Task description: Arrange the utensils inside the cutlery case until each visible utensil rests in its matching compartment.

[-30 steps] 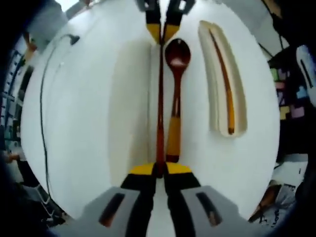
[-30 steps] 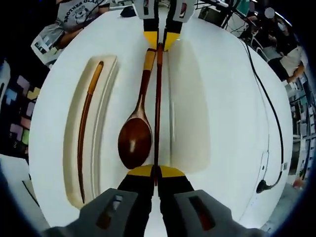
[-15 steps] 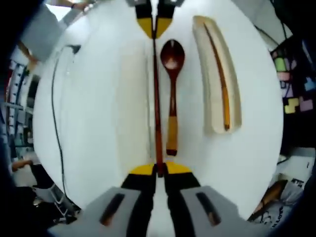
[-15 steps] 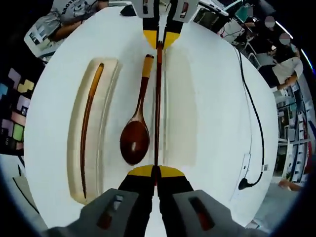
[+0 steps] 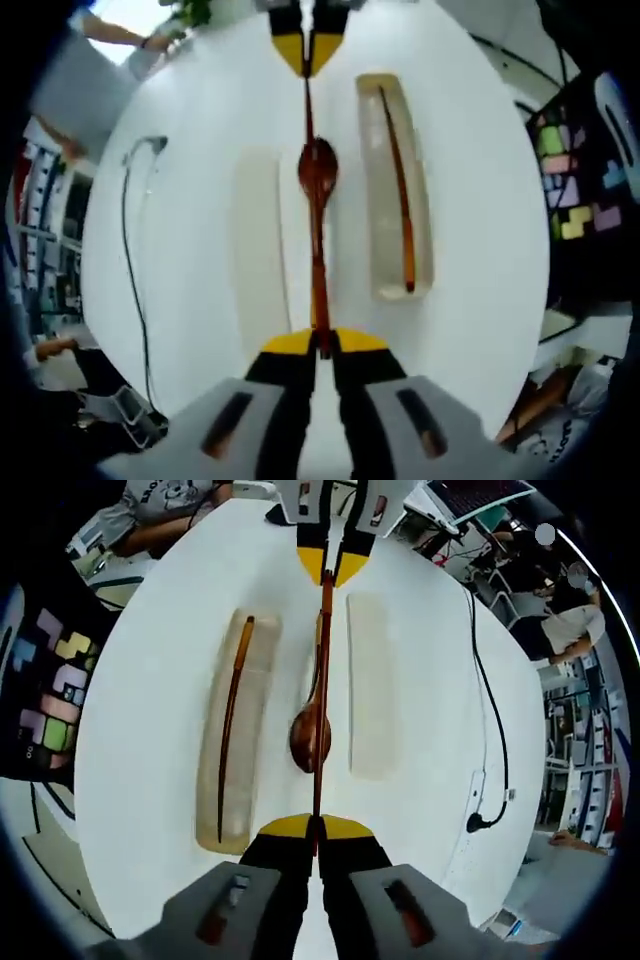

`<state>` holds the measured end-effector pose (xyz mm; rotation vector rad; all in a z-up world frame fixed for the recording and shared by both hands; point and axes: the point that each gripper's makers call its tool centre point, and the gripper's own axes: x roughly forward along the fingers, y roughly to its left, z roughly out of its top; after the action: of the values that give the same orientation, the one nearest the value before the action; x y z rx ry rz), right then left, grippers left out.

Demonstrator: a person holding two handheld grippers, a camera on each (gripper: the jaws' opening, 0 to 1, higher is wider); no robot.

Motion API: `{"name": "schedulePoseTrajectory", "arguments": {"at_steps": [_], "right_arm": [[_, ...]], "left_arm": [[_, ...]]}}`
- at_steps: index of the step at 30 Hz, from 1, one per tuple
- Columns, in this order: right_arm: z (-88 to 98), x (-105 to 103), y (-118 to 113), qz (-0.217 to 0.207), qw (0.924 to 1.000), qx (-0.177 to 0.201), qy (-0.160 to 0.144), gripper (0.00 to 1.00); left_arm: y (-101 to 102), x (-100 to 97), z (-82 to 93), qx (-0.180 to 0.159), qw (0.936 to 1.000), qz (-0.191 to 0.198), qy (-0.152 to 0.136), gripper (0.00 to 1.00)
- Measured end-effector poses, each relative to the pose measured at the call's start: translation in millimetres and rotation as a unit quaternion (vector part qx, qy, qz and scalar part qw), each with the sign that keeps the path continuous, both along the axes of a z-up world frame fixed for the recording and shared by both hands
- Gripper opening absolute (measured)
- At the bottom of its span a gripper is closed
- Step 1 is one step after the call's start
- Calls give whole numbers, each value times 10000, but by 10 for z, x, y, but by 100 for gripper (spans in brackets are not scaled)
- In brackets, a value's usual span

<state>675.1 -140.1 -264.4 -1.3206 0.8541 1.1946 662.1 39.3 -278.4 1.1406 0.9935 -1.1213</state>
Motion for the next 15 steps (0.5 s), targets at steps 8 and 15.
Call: {"name": "schedulePoseTrajectory", "arguments": {"at_steps": [8, 15], "right_arm": [[-60, -224, -225, -187, 9998, 4, 89, 0], [-171, -381, -296, -243, 9995, 66, 214, 0]], "left_arm": [[-189, -157, -4, -108, 9998, -126, 57, 6], [-266, -293, -62, -149, 9995, -173, 205, 6]]}}
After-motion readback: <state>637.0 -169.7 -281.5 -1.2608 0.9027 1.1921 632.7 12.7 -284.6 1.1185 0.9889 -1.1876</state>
